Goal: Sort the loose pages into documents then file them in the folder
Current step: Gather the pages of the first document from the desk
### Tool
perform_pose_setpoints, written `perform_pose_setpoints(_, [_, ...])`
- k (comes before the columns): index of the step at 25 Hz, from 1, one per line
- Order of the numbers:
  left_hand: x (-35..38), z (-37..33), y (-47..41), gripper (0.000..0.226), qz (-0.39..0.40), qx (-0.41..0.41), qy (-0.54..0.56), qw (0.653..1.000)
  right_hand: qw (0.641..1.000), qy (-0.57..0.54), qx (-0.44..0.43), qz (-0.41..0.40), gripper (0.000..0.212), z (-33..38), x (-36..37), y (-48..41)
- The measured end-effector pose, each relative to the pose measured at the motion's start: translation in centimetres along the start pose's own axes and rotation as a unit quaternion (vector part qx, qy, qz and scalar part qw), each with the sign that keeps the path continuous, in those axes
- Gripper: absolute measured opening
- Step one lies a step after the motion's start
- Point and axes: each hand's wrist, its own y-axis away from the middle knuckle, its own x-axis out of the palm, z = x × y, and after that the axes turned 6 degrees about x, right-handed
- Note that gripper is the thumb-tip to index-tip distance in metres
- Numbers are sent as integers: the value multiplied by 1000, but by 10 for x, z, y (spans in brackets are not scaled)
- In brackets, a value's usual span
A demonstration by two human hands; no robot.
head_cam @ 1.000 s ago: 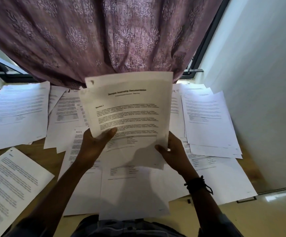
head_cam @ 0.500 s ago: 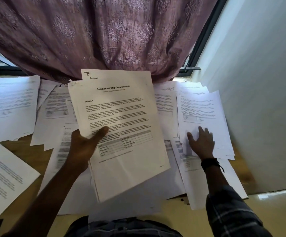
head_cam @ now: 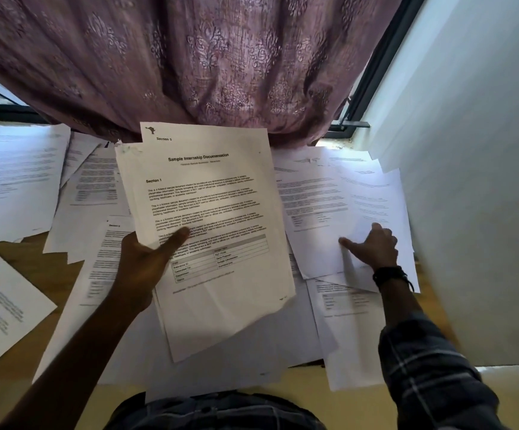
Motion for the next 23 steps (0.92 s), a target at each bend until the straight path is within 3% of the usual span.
perform_pose_setpoints(2, [2,1,1,37,-3,-8,3,1000,997,39,40,49,101,-2,-6,-11])
perform_pose_setpoints(5, [0,4,1,37,-3,-20,9,1000,994,-24,49,98,105,-2,-10,-26])
perform_pose_setpoints(9, [-7,8,-2,35,-7,-49,27,998,975,-204,-12,82,30,3,-10,-24])
perform_pose_setpoints(10, [-10,8,-2,36,-6,-56,31,998,960,-263,-21,95,22,7,-13,-16])
perform_pose_setpoints(13, [-18,7,-4,37,-8,-69,33,997,897,-417,-60,137,29,15,-27,15])
perform_pose_setpoints(15, [-25,6,-6,34,-12,-79,38,996,871,-462,-77,147,32,19,-36,41])
perform_pose_setpoints(23, [-57,11,-9,39,-11,-139,27,990,823,-475,-124,285,42,67,-34,142])
